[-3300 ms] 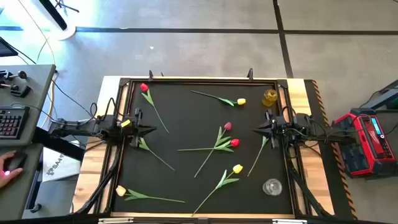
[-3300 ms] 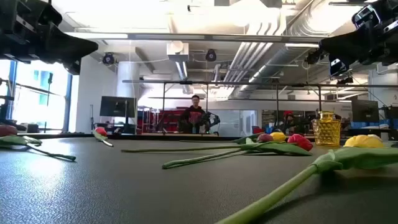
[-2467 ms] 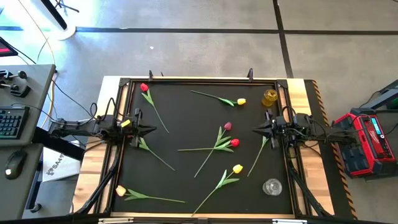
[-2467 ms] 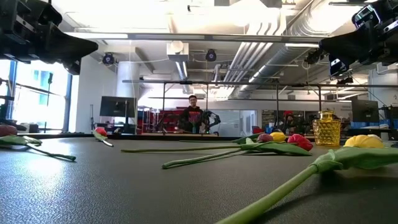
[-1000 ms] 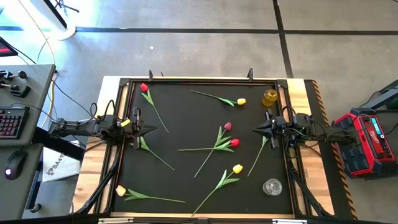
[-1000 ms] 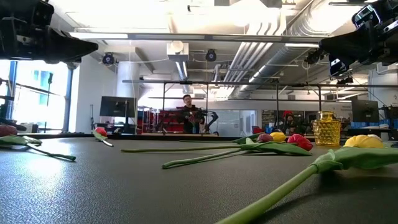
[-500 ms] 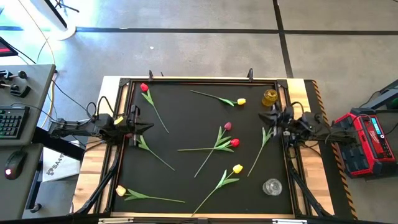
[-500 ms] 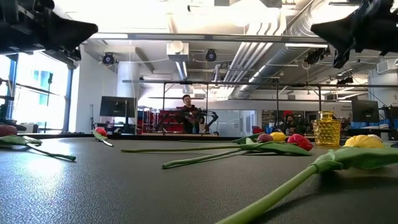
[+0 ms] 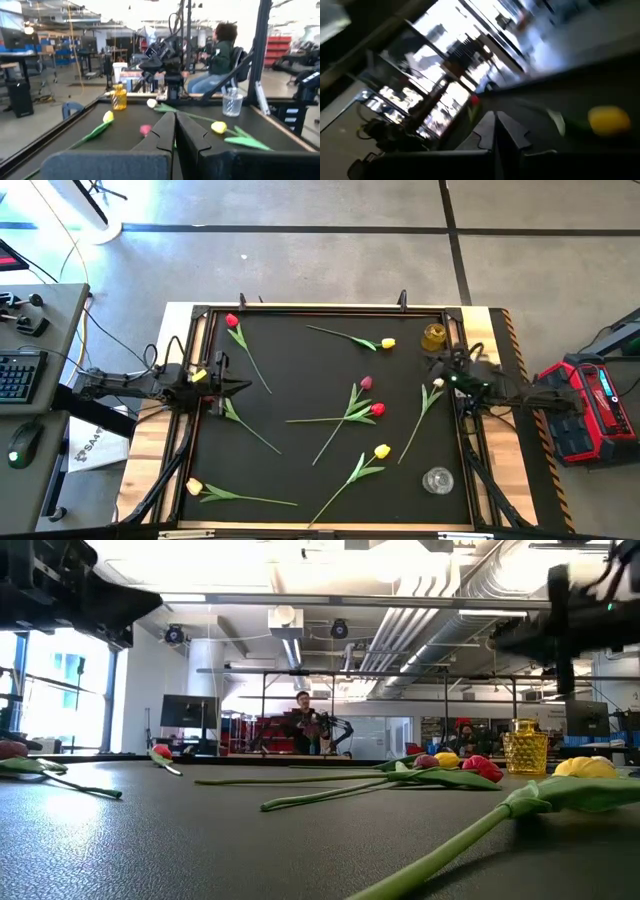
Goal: Sort flowers into vase by color
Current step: Put the right white flower into the yellow flower vase
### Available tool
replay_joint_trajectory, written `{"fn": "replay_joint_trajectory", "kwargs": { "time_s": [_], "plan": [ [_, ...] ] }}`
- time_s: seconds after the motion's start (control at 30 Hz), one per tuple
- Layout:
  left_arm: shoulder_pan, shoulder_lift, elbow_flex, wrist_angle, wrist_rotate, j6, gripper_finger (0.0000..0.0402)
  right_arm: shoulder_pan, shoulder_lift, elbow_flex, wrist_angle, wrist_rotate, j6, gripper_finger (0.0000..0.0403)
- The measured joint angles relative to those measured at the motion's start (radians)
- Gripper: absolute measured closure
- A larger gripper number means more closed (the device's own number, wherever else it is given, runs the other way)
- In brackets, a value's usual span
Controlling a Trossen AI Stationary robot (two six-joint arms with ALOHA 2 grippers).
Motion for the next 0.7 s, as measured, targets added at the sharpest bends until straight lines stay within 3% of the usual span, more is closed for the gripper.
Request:
{"fn": "replay_joint_trajectory", "kwargs": {
  "time_s": [0.17,0.33,0.53,0.7],
  "plan": [
    [0.000,0.066,0.000,0.038,-0.053,-0.001,0.0401,-0.047,0.102,0.031,-0.131,-0.137,0.231,0.0402],
    [0.000,0.138,0.000,0.110,-0.057,0.001,0.0401,-0.068,0.234,0.139,-0.187,-0.275,0.231,0.0386],
    [0.000,0.213,0.000,0.220,-0.053,0.014,0.0402,-0.067,0.424,0.309,-0.212,-0.303,0.212,0.0314],
    [0.000,0.261,0.000,0.333,-0.006,0.063,0.0401,-0.056,0.624,0.467,-0.261,-0.331,0.324,0.0249]
  ]
}}
